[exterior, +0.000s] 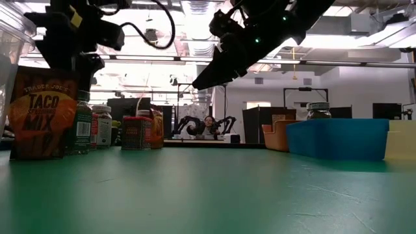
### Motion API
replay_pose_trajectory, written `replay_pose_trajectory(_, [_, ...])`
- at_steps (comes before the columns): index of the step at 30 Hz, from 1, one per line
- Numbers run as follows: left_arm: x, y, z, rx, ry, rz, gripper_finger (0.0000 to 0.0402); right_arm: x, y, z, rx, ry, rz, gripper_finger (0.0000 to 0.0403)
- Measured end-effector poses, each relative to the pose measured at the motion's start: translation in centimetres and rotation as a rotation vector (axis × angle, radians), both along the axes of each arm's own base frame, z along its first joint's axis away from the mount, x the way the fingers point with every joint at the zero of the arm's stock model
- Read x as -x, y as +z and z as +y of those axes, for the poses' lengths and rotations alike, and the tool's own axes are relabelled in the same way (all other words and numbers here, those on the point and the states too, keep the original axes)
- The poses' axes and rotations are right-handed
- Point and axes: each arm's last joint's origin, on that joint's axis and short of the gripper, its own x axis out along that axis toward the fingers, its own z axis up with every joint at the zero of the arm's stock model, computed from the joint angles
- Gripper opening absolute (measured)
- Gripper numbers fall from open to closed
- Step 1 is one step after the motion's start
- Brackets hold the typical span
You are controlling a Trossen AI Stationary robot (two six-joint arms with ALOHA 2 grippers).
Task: Sort spices by type
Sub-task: Put the green seasoning bottle into the blue bin
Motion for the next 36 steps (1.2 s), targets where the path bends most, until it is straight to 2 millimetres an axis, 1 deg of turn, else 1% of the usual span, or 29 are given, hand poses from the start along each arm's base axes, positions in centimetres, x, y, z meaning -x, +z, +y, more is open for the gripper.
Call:
replay_pose_trajectory(5, [-0.5,-0.7,0.0,-0.002,-0.015,0.059,0.0300,0.0,0.0,0.0,0.000,-0.001,0.000,0.0272])
replay_pose_trajectory(10, [-0.8,-0.9,0.0,-0.006,-0.049,0.053,0.0291,0.0,0.0,0.0,0.000,0.000,0.003,0.0272])
replay_pose_trajectory(13, [-0.9,-0.9,0.0,-0.009,-0.063,0.048,0.0264,0.1,-0.2,0.0,-0.001,-0.001,0.019,0.0272])
replay_pose_trajectory(18, [-0.9,-0.9,0.0,-0.016,-0.068,0.044,0.0195,0.6,-0.2,0.0,-0.002,-0.002,0.073,0.0272])
replay_pose_trajectory(19, [-1.0,-0.9,0.1,-0.019,-0.065,0.041,0.0192,0.8,-0.2,0.0,-0.002,-0.002,0.088,0.0272])
replay_pose_trajectory(23, [-1.3,-0.9,0.3,-0.023,-0.067,0.012,0.0192,1.7,0.7,-0.1,0.001,-0.014,0.112,0.0272])
replay_pose_trajectory(30, [-2.7,-0.6,1.2,-0.060,-0.084,-0.131,0.0192,3.5,3.3,-0.1,-0.011,-0.048,0.100,0.0272])
replay_pose_trajectory(33, [-3.0,-0.5,1.8,-0.083,-0.077,-0.159,0.0195,3.9,3.6,-0.1,-0.017,-0.053,0.113,0.0272])
replay_pose_trajectory(36, [-2.8,-0.6,1.8,-0.089,-0.081,-0.140,0.0199,4.1,3.4,-0.1,-0.032,-0.064,0.139,0.0272])
